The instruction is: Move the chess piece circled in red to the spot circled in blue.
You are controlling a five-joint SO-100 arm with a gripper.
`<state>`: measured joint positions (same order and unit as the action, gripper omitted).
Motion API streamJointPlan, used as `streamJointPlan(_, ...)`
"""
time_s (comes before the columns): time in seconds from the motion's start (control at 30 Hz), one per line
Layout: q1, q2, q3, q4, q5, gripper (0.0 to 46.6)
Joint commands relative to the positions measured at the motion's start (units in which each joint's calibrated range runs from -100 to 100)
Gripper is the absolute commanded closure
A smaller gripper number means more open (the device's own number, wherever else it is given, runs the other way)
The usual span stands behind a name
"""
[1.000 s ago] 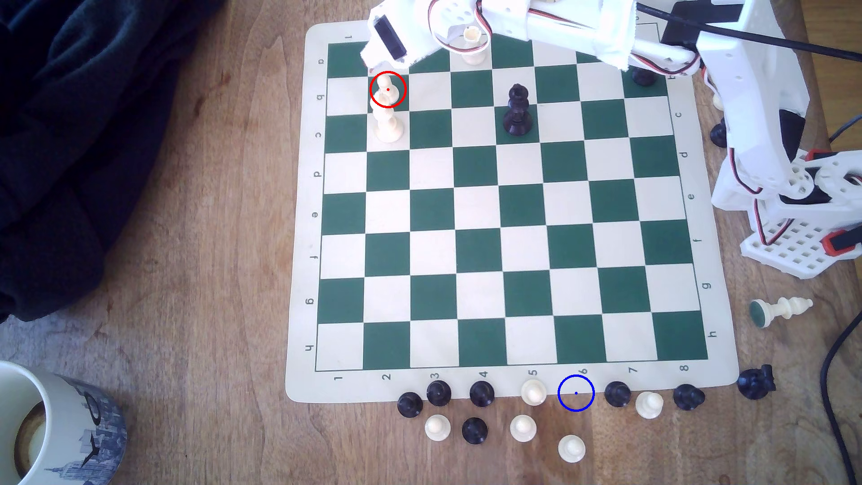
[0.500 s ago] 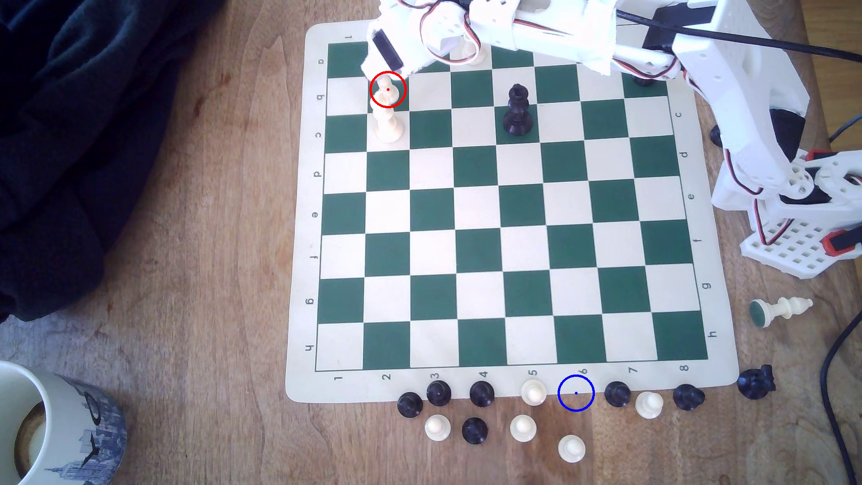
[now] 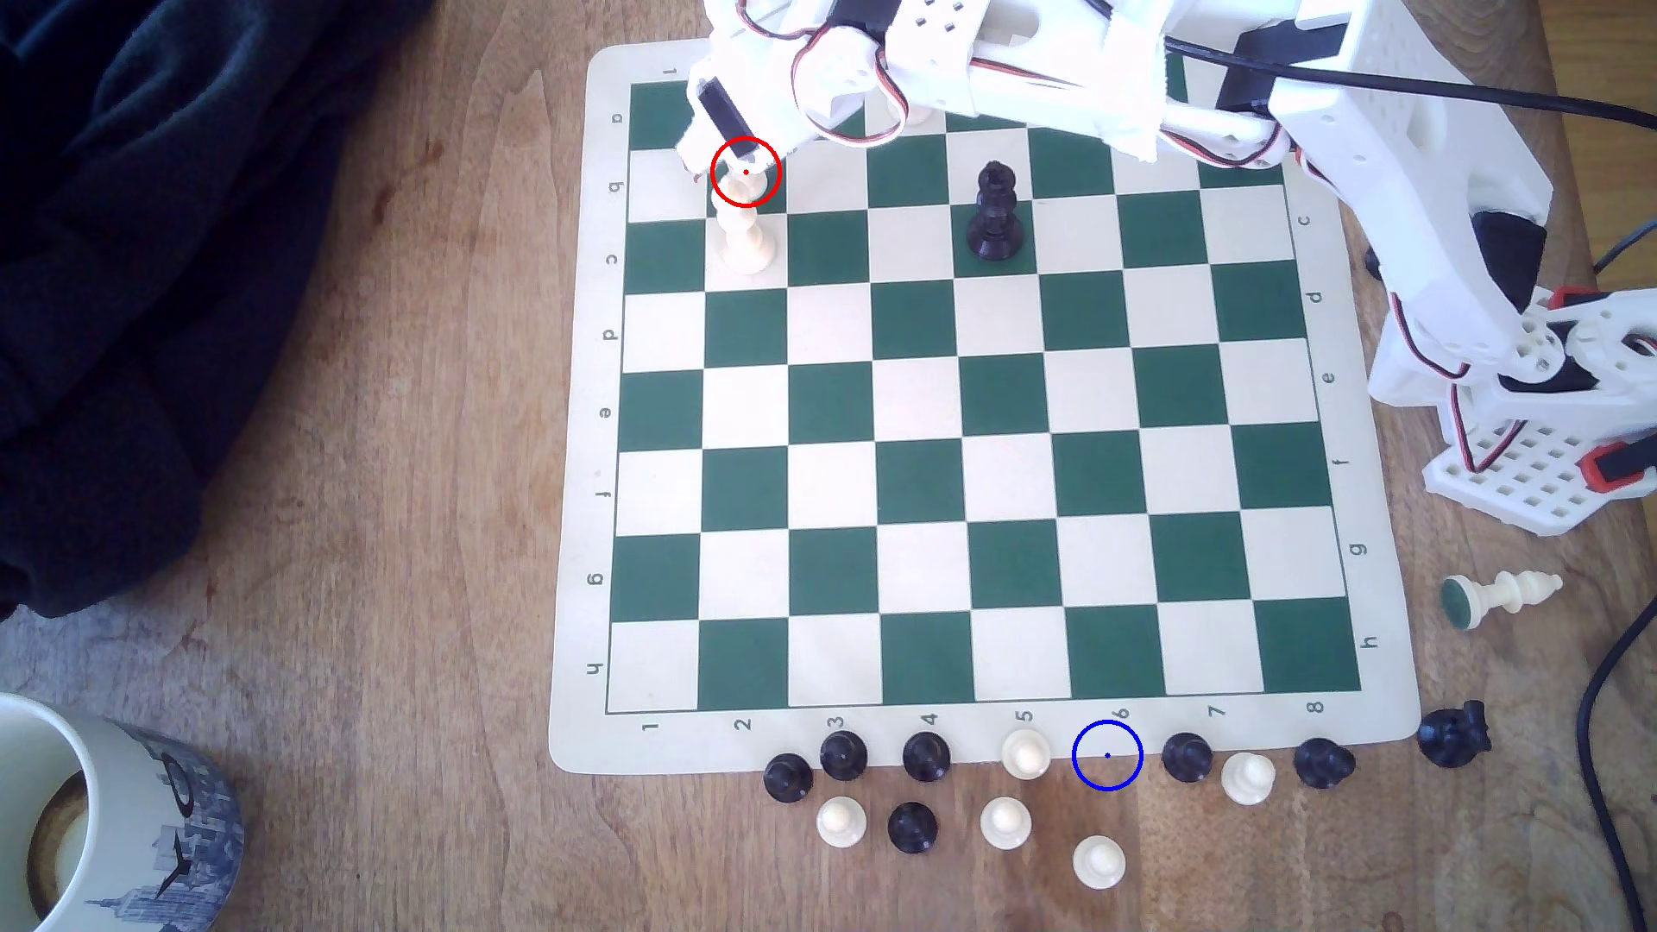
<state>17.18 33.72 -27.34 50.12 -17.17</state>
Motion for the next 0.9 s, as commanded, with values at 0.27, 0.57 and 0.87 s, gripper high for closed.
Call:
streamJointPlan(0.27, 0.0, -0.9, -5.1, -0.1, 0.5, 34.7)
streamJointPlan(0.57, -0.1, -0.8, -5.2, 1.1, 1.1, 35.3)
streamJointPlan(0.87, -0.3, -0.8, -5.8, 1.0, 1.3, 42.1)
